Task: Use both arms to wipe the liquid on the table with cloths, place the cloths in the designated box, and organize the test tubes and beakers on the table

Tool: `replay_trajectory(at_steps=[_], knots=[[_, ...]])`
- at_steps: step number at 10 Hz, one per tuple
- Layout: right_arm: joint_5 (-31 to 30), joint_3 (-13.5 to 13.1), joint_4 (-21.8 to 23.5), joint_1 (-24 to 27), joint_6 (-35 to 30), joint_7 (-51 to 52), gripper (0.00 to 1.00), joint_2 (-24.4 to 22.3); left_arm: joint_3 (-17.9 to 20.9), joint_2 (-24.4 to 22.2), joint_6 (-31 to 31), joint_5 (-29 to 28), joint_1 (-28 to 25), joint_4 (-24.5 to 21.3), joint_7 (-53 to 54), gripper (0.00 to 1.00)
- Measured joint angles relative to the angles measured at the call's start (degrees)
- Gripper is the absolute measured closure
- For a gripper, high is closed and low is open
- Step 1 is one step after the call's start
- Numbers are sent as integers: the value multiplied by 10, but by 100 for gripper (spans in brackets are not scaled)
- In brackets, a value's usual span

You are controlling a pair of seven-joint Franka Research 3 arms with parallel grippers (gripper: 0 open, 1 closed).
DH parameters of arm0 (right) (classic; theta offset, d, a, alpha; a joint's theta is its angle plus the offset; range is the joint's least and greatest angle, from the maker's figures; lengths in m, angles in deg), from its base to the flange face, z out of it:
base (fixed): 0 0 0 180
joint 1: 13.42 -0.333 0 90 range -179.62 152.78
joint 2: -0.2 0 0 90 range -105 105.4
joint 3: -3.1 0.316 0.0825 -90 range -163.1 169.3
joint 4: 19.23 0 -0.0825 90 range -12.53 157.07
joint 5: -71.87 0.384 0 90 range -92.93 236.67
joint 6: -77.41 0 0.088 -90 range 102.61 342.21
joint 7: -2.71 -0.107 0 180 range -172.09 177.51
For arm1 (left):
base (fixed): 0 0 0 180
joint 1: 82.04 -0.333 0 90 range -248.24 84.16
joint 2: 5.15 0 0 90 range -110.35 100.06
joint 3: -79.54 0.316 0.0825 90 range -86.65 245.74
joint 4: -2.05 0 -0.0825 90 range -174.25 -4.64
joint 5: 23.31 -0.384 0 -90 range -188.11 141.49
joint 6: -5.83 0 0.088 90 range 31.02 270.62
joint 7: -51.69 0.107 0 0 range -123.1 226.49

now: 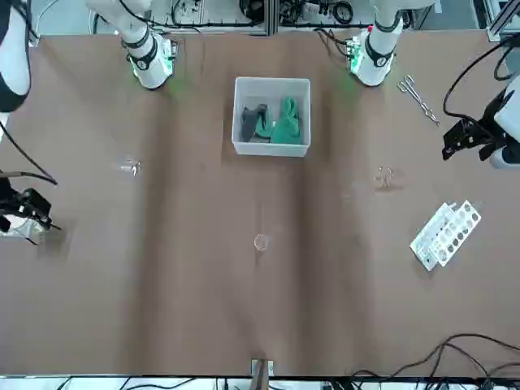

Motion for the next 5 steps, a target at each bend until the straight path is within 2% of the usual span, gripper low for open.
replay_trajectory(at_steps=[5], knots=[[0,0,0,2,-1,0,0,0,-2,1,0,0,2,0,-22,2]])
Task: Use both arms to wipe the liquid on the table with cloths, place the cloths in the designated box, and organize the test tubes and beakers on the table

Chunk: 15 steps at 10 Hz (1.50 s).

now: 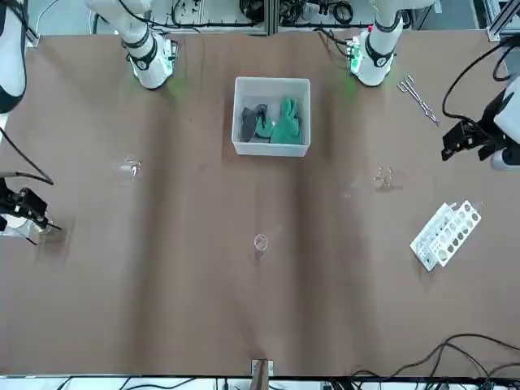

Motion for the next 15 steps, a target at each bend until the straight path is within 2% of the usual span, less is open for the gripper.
replay_trajectory(at_steps=[1,3,7,8,11,13,15], knots=[[0,0,0,0,0,0,0,0,-9,0,-8,1,1,-1,-3,2],[0,0,0,0,0,0,0,0,-57,-2,-24,10,3,-18,-16,4],[0,0,0,0,0,0,0,0,-196,-10,-18,23,7,-102,-73,3],[0,0,0,0,0,0,0,0,-232,-10,10,31,8,-131,-107,1],[0,0,1,0,0,0,0,0,-353,1,145,35,9,-224,-218,0],[0,0,1,1,0,0,0,0,-411,29,228,35,10,-277,-264,0],[0,0,1,1,0,0,0,0,-457,60,349,35,16,-361,-306,0]])
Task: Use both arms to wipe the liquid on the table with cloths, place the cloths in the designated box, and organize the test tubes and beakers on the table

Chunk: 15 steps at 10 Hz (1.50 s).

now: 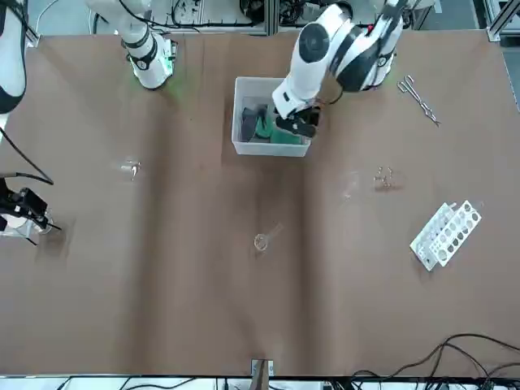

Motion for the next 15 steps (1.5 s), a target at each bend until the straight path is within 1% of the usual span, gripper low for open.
replay_trajectory(at_steps=[1,2,3,5,6,7,9,10,12,13,15], knots=[[0,0,0,0,0,0,0,0,-13,9,58,-2,10,-46,-20,0],[0,0,0,0,0,0,0,0,-16,20,92,-19,22,-77,-43,0],[0,0,0,0,0,0,0,0,-16,37,103,-64,26,-88,-79,0],[0,0,0,0,0,0,0,0,-16,92,109,-197,25,-86,-195,0],[0,0,0,0,0,0,0,0,-16,123,116,-235,26,-84,-232,0],[0,0,0,0,0,0,0,0,-16,148,123,-249,26,-79,-245,0],[0,1,0,0,0,0,0,0,-16,181,140,-251,28,-73,-246,0],[0,1,0,0,0,0,0,0,-16,198,144,-251,28,-70,-247,2],[0,1,0,0,0,0,0,0,-4,226,147,-269,28,-64,-247,5],[0,1,0,0,0,0,0,0,0,232,147,-274,27,-61,-247,12],[0,1,0,0,0,0,0,0,0,233,141,-278,28,-58,-247,48]])
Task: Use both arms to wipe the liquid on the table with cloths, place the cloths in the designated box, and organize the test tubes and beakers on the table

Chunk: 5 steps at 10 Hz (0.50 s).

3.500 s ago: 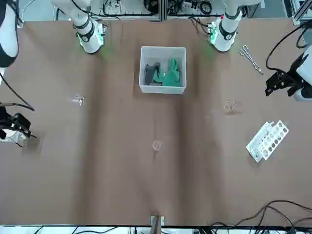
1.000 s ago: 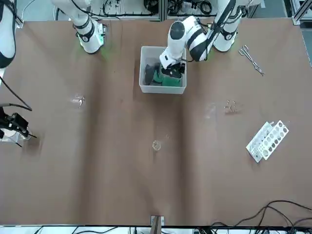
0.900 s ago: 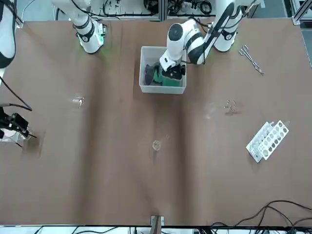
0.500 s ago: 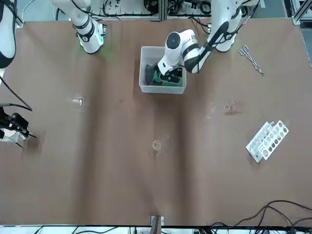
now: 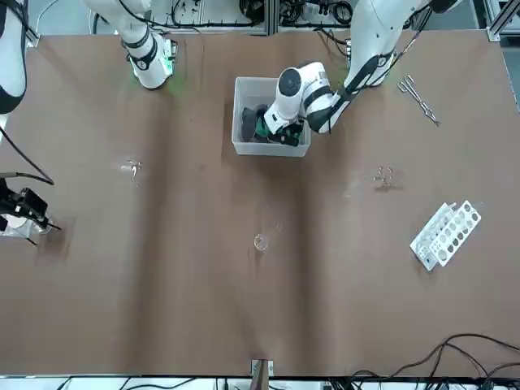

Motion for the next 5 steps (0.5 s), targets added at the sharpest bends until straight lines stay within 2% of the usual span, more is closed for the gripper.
replay_trajectory(at_steps=[2,4,5], knots=[[0,0,0,0,0,0,0,0,-1,0,-27,-1,0,11,0,75],[0,1,0,0,0,0,0,0,-1,-4,-67,-1,-4,45,-2,93],[0,1,0,0,0,0,0,0,-3,-14,-98,4,-8,67,-4,96]])
